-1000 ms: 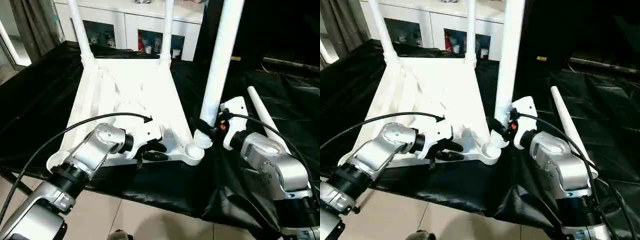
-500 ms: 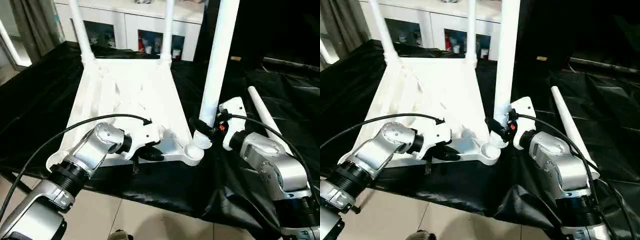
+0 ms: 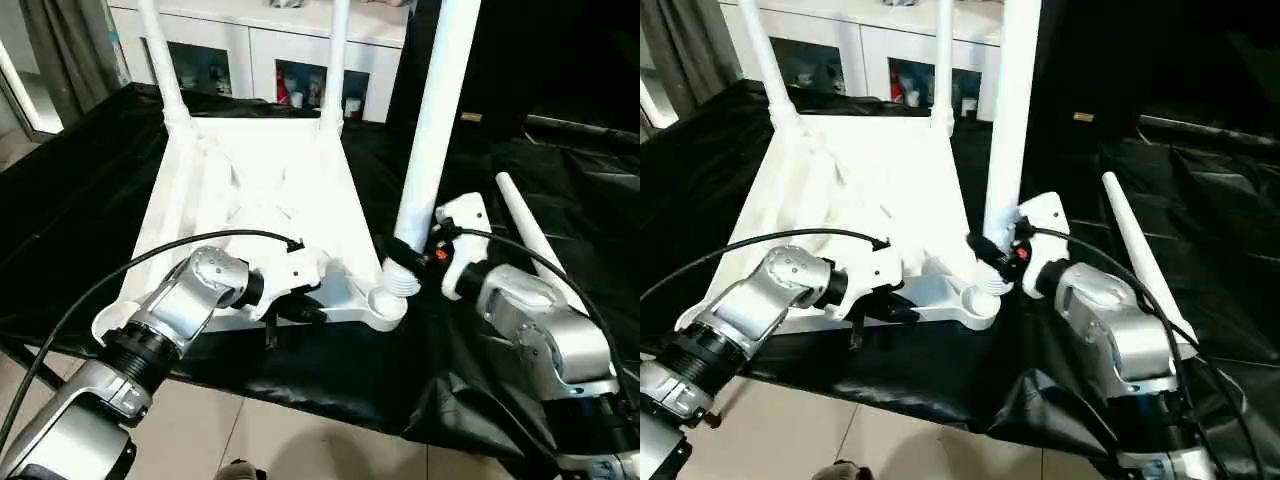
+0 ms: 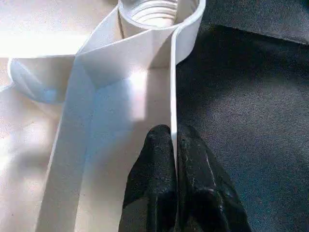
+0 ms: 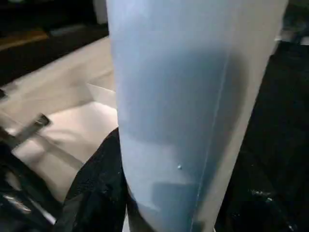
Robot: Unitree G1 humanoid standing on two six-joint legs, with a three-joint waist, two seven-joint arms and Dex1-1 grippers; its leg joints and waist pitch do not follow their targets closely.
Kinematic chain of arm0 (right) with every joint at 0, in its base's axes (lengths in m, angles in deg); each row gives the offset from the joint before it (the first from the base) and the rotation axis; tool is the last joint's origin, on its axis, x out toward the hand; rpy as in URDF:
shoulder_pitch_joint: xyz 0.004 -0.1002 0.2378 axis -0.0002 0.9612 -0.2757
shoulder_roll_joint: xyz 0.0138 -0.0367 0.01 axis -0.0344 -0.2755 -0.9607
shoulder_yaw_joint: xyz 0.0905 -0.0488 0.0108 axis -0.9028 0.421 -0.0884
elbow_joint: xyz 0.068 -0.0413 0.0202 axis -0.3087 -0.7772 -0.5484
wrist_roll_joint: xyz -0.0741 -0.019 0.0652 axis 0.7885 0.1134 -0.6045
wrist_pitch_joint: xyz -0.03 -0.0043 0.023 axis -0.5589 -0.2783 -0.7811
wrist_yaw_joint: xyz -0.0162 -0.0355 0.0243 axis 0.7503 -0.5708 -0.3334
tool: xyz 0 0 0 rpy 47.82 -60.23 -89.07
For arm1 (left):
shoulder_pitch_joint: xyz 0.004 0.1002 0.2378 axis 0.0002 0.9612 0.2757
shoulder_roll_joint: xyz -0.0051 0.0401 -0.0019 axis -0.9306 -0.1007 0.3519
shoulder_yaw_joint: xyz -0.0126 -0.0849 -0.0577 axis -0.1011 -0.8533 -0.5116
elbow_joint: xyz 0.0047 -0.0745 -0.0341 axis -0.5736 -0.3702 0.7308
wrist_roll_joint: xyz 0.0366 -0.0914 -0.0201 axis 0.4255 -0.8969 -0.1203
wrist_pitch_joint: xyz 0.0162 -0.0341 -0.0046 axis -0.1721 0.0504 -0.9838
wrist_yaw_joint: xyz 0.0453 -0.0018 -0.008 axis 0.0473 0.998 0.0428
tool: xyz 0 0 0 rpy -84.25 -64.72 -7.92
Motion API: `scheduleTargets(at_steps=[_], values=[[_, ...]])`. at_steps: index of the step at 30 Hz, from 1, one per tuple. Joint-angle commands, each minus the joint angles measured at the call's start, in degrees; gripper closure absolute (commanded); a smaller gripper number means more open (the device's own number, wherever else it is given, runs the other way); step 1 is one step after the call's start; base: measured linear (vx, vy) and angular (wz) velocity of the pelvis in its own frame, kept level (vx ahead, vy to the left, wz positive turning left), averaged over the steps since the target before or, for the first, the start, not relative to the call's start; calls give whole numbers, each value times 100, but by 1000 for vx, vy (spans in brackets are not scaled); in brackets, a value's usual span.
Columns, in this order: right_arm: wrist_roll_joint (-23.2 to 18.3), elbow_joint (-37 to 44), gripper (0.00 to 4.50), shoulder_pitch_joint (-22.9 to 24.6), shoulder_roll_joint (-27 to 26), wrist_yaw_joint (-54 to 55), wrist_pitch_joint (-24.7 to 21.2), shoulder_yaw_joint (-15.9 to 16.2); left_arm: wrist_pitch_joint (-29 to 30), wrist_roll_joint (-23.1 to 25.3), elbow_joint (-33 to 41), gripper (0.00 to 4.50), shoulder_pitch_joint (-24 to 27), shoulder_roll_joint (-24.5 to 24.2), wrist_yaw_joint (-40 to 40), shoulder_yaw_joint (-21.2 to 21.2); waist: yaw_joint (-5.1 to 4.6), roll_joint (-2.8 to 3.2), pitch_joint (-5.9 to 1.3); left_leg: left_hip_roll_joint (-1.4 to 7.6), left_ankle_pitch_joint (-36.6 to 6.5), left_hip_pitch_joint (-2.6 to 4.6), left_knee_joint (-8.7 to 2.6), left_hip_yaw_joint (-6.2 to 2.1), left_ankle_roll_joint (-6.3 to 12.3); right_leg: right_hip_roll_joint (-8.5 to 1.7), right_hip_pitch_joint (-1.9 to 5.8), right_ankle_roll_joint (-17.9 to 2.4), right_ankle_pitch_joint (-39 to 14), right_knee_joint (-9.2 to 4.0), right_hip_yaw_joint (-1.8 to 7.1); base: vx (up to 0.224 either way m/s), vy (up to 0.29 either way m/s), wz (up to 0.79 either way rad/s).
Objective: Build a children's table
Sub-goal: Insert table leg to table base
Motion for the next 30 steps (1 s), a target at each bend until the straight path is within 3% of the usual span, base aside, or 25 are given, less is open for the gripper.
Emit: scheduleTargets(at_steps=[1, 8, 9, 11, 14, 15, 18, 23, 30], values=[[-134, 172, 261, -89, 55, -144, -112, -84, 90, 86, -155, 450, -33, -34, 172, -155, -6, 73, -414, 199, -2125, 245, -439, -133, -414, -292, 144, -1067, -1434, -475, 181, 0, 0, 0], [-216, -392, 261, -421, -47, -449, -206, 47, 238, 18, -258, 450, -63, -68, 256, -383, -62, 20, -391, 189, -2258, 212, -451, -161, -458, -326, 130, -900, -2074, -528, 165, 0, 0, 0], [-130, -623, 261, -498, -28, -571, -172, 176, 261, 33, -255, 450, -80, -82, 275, -406, -82, -6, -383, 187, -2264, 208, -451, -160, -445, -319, 123, -886, -2118, -543, 164, 0, 0, 0], [-35, -795, 261, -554, -9, -649, -128, 286, 321, 47, -244, 450, -93, -91, 306, -432, -105, 3, -379, 186, -2250, 197, -452, -165, -438, -322, 127, -891, -2143, -538, 163, 0, 0, 0], [57, -1005, 261, -631, -20, -698, -68, 356, 442, 68, -220, 450, -100, -93, 343, -454, -111, 9, -382, 186, -2204, 209, -445, -157, -419, -315, 114, -933, -2049, -540, 167, 0, 0, 0], [99, -1114, 261, -678, -20, -729, -37, 379, 497, 22, -159, 450, -71, -84, 322, -482, -114, -58, -362, 187, -2138, 196, -447, -150, -380, -314, 115, -930, -2050, -531, 167, 0, 0, 0], [279, -1406, 261, -817, 1, -784, 108, 452, 516, -50, 49, 450, 18, -109, 230, -509, -121, -34, -367, 196, -2043, 185, -448, -155, -379, -319, 120, -954, -1981, -514, 163, 0, 0, 0], [311, -1698, 261, -949, -47, -829, 298, 441, 255, -143, 203, 450, 110, -118, 111, -562, -120, -51, -356, 193, -1894, 190, -442, -123, -287, -290, 115, -1055, -1526, -489, 173, 0, 0, 0], [184, -2041, 261, -1048, -199, -903, 331, 232, 272, -153, 330, 450, 181, -173, 23, -570, -142, -42, -338, 196, -1989, 207, -456, -120, -294, -283, 109, -1088, -1551, -495, 179, 0, 0, 0]])
